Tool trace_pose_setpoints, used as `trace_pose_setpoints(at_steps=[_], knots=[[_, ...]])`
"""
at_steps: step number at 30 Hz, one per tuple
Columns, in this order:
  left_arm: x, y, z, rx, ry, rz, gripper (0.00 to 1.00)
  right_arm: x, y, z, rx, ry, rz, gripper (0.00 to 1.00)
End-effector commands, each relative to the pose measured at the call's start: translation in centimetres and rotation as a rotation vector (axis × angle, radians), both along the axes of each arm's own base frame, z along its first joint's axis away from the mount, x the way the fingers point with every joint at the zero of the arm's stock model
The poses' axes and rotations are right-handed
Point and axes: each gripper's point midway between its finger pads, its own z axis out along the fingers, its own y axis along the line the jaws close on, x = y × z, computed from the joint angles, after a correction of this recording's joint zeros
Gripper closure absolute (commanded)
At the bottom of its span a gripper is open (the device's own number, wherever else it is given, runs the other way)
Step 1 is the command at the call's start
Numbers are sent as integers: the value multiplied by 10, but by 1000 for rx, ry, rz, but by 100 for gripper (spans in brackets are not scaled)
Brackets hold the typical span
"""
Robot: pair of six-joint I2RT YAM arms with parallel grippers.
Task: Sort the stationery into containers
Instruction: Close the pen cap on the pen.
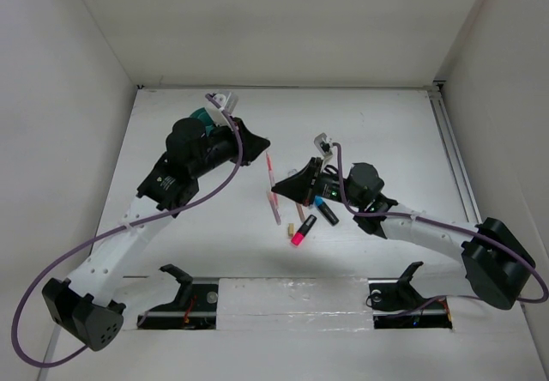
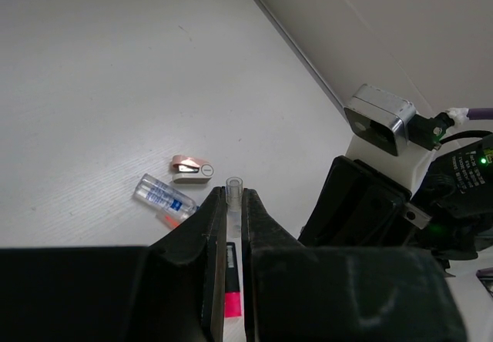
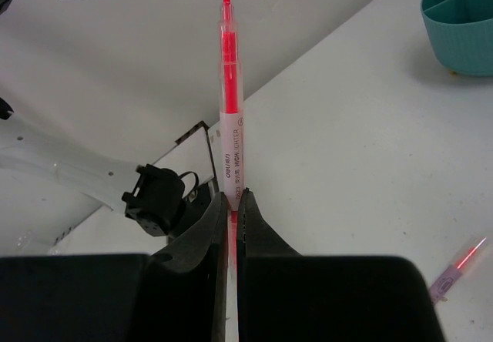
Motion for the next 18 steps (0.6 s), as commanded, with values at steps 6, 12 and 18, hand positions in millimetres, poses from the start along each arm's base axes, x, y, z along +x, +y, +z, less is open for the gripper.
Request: trace_pose_setpoints(at_steps=[6,12,18], knots=[[-5,0,20,-38,-83,-20,100,1,1,31,66,-86,-16,100],[-5,0,20,-38,-83,-20,100,3,2,22,52,-74,-16,100],[-5,2,23,-42,-91,-10,100,1,5,16,44,-58,5,100]])
